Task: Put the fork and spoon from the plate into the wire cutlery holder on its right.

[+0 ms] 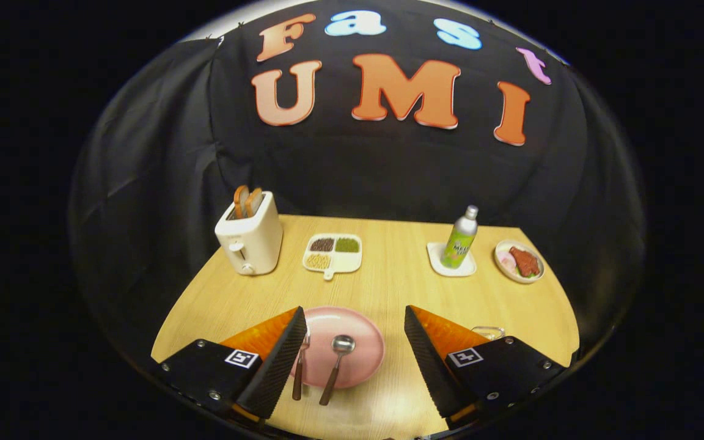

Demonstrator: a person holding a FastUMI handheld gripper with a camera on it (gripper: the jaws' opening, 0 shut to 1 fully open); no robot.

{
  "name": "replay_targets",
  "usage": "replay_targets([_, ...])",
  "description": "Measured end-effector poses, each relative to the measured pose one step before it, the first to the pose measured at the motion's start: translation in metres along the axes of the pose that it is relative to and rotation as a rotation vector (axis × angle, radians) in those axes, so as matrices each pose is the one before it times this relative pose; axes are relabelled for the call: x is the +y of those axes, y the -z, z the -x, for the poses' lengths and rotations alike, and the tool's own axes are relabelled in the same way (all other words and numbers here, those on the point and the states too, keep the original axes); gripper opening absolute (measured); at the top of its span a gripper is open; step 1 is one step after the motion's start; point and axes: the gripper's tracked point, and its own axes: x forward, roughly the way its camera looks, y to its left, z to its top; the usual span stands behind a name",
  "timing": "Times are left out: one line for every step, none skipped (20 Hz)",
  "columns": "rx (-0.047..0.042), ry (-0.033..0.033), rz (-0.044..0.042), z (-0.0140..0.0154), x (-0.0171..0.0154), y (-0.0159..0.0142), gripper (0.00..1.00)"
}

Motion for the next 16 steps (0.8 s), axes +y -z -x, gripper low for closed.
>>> replay_targets([0.04463,-0.01051,0.00218,-0.00731,0.00044,0.00975,0.96])
replay_targets([0.04833,-0.00691,0.00247,-0.00342,0.00034,0.01120,0.96])
replay_targets([0.04744,-0.00652,0.00452,-0.00547,0.00112,0.01145,0.96])
replay_targets([0.03979,-0.00476,0.00806,-0.00625,0.00333,0.00939,0.95])
replay_targets([0.03723,0.00079,0.01235,-0.00727,0.00015,0.00737,0.95])
replay_targets([0.03787,0.00165,0.01034,-0.00778,-0.00107,0.00918,0.94])
replay_targets([0.04296,-0.00352,0.00568,-0.00624,0.00116,0.00892,0.93])
replay_targets([0.03900,-0.02339,-0.00260,-0.01046,0.00679,0.00844,0.90])
replay_targets([0.03489,-0.02491,-0.00888,-0.00748,0.00609,0.00791,0.88])
replay_targets([0.03676,-0.01267,-0.01302,-0.00762,0.00245,0.00635,0.83])
replay_targets([0.03535,0.00472,-0.00985,-0.00667,0.00030,0.00701,0.81])
replay_targets([0.03014,0.00463,-0.00536,-0.00626,-0.00118,0.00661,0.77])
replay_targets([0.02653,0.00526,-0.00357,-0.00484,-0.00048,0.00522,0.74])
replay_targets([0.01792,0.00556,-0.00602,-0.00701,-0.00038,0.00317,0.71])
replay_targets([0.01833,0.00046,-0.00659,-0.00521,0.00059,0.00268,0.69])
replay_targets([0.01891,-0.00033,-0.01289,-0.00504,0.00115,0.00294,0.66])
